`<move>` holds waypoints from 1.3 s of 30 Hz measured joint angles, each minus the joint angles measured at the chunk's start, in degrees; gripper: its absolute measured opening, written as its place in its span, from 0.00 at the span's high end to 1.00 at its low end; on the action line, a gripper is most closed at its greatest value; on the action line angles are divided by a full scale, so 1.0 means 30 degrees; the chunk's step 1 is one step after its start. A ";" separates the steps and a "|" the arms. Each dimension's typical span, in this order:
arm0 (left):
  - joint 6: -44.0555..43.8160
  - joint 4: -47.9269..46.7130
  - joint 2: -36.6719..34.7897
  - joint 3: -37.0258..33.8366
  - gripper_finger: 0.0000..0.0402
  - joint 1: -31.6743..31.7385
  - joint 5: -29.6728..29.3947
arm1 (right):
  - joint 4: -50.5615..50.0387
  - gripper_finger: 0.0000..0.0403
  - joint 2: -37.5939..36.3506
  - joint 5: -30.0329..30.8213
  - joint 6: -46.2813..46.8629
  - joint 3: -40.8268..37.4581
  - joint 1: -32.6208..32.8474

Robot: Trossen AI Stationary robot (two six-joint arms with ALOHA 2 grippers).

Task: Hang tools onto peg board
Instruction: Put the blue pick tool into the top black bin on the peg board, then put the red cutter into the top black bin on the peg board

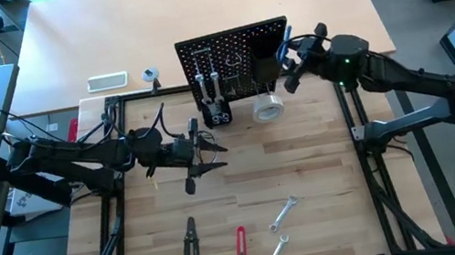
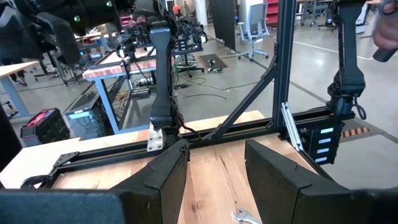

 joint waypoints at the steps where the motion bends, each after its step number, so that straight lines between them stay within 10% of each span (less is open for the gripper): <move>1: 0.0000 0.0000 0.0000 0.0000 0.62 0.0000 0.0004 | -0.0098 0.65 -0.0108 0.0026 0.0000 0.0000 0.0043; 39: -0.0900 -0.3274 0.0000 0.0000 0.62 -0.0165 -0.0010 | -0.9018 0.65 -0.1839 -0.0106 0.4601 0.0000 0.3625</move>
